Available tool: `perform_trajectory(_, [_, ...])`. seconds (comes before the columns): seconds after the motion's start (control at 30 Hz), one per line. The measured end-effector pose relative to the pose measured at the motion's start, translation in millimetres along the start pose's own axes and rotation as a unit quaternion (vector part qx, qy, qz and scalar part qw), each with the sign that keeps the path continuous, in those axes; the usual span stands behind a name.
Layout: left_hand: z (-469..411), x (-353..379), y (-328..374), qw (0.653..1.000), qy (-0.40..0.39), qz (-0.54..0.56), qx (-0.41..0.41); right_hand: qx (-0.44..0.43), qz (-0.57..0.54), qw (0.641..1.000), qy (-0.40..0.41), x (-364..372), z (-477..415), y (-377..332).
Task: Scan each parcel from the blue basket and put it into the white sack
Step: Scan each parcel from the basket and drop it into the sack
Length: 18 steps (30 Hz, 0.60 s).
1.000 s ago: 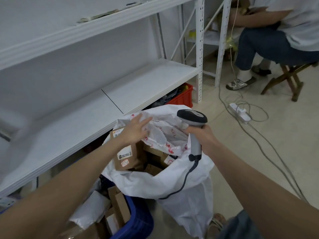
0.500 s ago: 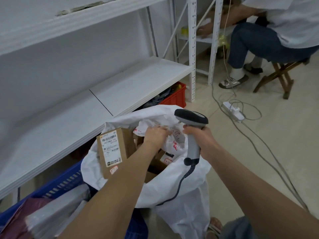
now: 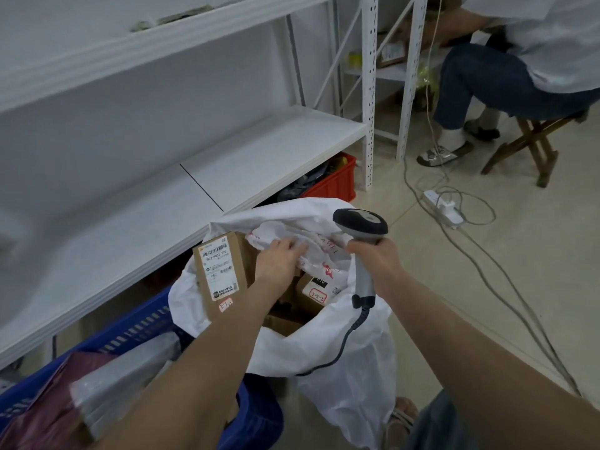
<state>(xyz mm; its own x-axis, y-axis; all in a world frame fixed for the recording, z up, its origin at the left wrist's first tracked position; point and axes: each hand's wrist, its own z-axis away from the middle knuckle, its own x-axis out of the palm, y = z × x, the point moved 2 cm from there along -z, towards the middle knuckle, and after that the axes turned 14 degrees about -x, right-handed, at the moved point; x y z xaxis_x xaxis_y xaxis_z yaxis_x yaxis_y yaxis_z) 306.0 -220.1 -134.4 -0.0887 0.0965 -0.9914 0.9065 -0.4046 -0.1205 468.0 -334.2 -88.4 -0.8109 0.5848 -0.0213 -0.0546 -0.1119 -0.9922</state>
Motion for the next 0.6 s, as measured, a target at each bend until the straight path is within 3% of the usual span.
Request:
perform_trajectory(0.1, [0.9,18.8,6.6,0.984,-0.164,0.062,-0.008,0.004,0.015,1.0,-0.007,1.7,0.5,-0.8])
perform_trajectory(0.17, [-0.8,16.8,5.9,0.972,-0.218,0.086,0.007,-0.004,0.024,1.0,-0.013,2.2,0.3,-1.5])
perform_trajectory(0.23, [0.2,4.7,-5.6,0.975,-0.196,0.101,-0.017,-0.009,0.031,0.999,-0.013,3.9,1.9,-4.1])
perform_trajectory(0.27, [2.6,-1.6,-14.9,0.981,-0.148,0.115,-0.043,-0.01,0.036,0.999,-0.014,5.4,3.5,-4.2])
perform_trajectory(0.37, [29.1,-16.0,-52.2,0.965,0.011,0.152,-0.211,-0.018,0.056,0.998,-0.014,11.4,13.0,-3.8])
perform_trajectory(0.43, [61.8,-3.9,-84.7,0.913,-0.016,0.173,-0.369,-0.019,0.081,0.996,-0.023,15.6,23.4,-3.1])
perform_trajectory(0.5, [93.8,33.5,-106.8,0.795,-0.107,0.262,-0.538,-0.014,0.098,0.995,-0.032,18.6,33.3,0.8])
perform_trajectory(0.53, [106.9,49.5,-113.7,0.743,-0.117,0.296,-0.589,-0.014,0.103,0.994,-0.035,19.5,38.4,2.0])
perform_trajectory(0.6, [128.1,77.1,-127.3,0.695,-0.103,0.374,-0.606,-0.019,0.117,0.992,-0.036,22.2,44.3,6.4])
